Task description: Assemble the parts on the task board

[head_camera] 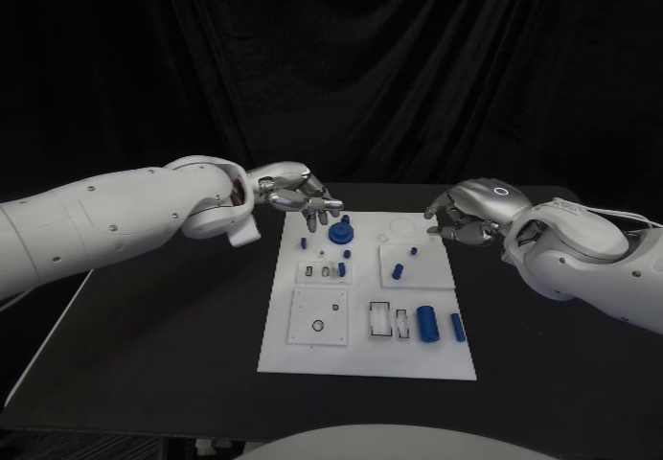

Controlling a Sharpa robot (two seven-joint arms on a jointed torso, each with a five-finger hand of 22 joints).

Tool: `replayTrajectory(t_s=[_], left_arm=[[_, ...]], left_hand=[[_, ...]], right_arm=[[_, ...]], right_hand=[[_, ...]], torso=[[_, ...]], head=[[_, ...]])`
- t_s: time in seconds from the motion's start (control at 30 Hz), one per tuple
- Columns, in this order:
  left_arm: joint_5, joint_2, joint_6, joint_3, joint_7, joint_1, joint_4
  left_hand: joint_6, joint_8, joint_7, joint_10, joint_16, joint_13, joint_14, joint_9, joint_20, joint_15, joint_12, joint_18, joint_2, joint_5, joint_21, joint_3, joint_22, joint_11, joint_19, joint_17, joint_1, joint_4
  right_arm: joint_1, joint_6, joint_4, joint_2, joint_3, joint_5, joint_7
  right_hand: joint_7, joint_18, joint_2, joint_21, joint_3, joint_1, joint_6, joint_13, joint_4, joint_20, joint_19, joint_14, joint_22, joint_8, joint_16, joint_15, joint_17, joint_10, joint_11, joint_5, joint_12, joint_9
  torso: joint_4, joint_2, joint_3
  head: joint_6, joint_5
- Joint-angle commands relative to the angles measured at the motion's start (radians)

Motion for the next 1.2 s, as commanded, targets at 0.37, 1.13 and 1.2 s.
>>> replayTrajectory(t_s=[0.37, 1.13, 1.2], left_arm=[[-0.307, 0.116, 0.008, 0.001, -0.167, 0.003, -0.004], [-0.313, 0.145, 0.013, 0.001, -0.516, -0.021, 0.003], [-0.313, 0.146, 0.009, 0.001, -0.527, -0.026, -0.001]], left_hand=[[0.03, -0.037, -0.005, 0.079, 0.131, 0.086, 0.079, 0.0, -0.039, -0.039, 0.0, 0.009, 0.005, 0.014, 0.138, -0.029, 0.09, -0.034, 0.084, 0.145, -0.015, -0.005], [0.12, -0.015, -0.051, 0.708, 0.732, 1.426, 0.702, 0.115, -0.102, -0.098, 0.834, -0.073, -0.022, 0.052, 0.673, 0.036, 0.812, -0.093, 0.5, 1.409, -0.097, -0.03], [0.128, 0.005, -0.057, 0.758, 0.732, 1.486, 0.702, 0.141, -0.104, -0.103, 0.861, -0.082, -0.02, 0.047, 0.698, 0.038, 0.859, -0.098, 0.534, 1.409, -0.111, -0.026]], right_arm=[[-0.007, 0.103, 0.009, -0.028, 0.0, -0.002, -0.02], [-0.026, 0.115, -0.001, -0.024, 0.0, -0.002, -0.012], [-0.027, 0.113, -0.001, -0.025, 0.0, -0.002, -0.012]], right_hand=[[-0.004, 0.02, 0.013, -0.016, 0.013, 0.016, 0.019, -0.013, 0.009, -0.004, -0.006, 0.022, 0.131, 0.005, -0.014, -0.008, 0.028, -0.007, -0.005, 0.039, -0.012, -0.002], [-0.004, 0.02, 0.015, -0.021, 0.023, 0.029, 0.02, -0.02, 0.009, -0.006, -0.005, 0.022, 0.131, 0.001, -0.02, -0.01, 0.023, -0.009, -0.006, 0.075, -0.018, -0.006], [-0.004, 0.021, 0.015, -0.024, 0.023, 0.029, 0.02, -0.025, 0.009, -0.006, -0.006, 0.022, 0.13, 0.0, -0.021, -0.01, 0.022, -0.012, -0.006, 0.076, -0.021, -0.006]], torso=[[-0.0133, -0.019, 0.0184], [-0.0177, -0.016, 0.0232], [-0.0183, -0.015, 0.0227]], head=[[-0.017, 0.02], [-0.041, 0.031], [-0.042, 0.035]])
